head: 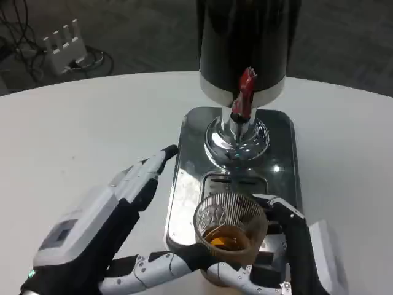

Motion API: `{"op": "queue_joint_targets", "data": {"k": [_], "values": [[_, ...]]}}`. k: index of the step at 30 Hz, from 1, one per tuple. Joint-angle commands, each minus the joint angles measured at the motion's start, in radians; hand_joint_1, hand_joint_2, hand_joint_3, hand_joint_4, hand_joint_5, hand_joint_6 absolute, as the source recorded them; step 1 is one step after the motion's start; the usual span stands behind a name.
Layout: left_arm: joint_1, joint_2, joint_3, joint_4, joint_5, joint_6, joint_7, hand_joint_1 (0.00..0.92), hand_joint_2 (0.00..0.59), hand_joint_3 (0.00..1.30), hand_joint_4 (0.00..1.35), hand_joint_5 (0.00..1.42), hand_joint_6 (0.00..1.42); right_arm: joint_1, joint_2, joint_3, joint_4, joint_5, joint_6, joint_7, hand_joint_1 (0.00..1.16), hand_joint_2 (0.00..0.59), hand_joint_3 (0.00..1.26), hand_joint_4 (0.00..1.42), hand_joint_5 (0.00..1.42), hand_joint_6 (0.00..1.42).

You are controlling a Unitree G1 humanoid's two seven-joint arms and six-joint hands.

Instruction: Grasp the cup under the faucet to collect the drink, then remove the cup.

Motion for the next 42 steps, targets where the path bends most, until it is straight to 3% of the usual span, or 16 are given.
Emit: {"op": "queue_joint_targets", "data": {"k": [1,13,23,42], "values": [[0.053,0.012,0.004,-0.005,0.043,-0.050,0.021,0.000,0.034,0.00,0.00,0.00,0.00,0.017,0.008,0.028,-0.090,-0.024,-0.042,0.012,0.98,0.082,0.77,0.88,1.09,1.32],[0.128,0.018,0.020,-0.018,0.097,-0.126,0.036,0.000,0.023,0.00,0.00,0.00,0.00,0.025,0.003,0.026,-0.169,-0.028,-0.026,0.099,0.98,0.079,0.77,0.87,1.09,1.31],[0.194,0.023,0.068,-0.009,0.172,-0.200,0.077,0.000,0.021,0.00,0.00,0.00,0.00,0.056,-0.012,-0.009,-0.221,-0.015,-0.023,0.156,0.98,0.077,0.76,0.87,1.09,1.31],[0.194,0.007,0.058,0.008,0.176,-0.201,0.085,0.000,0.016,0.00,0.00,0.00,0.00,0.108,-0.022,-0.059,-0.266,0.001,-0.037,0.190,0.98,0.076,0.76,0.87,1.08,1.31]]}}
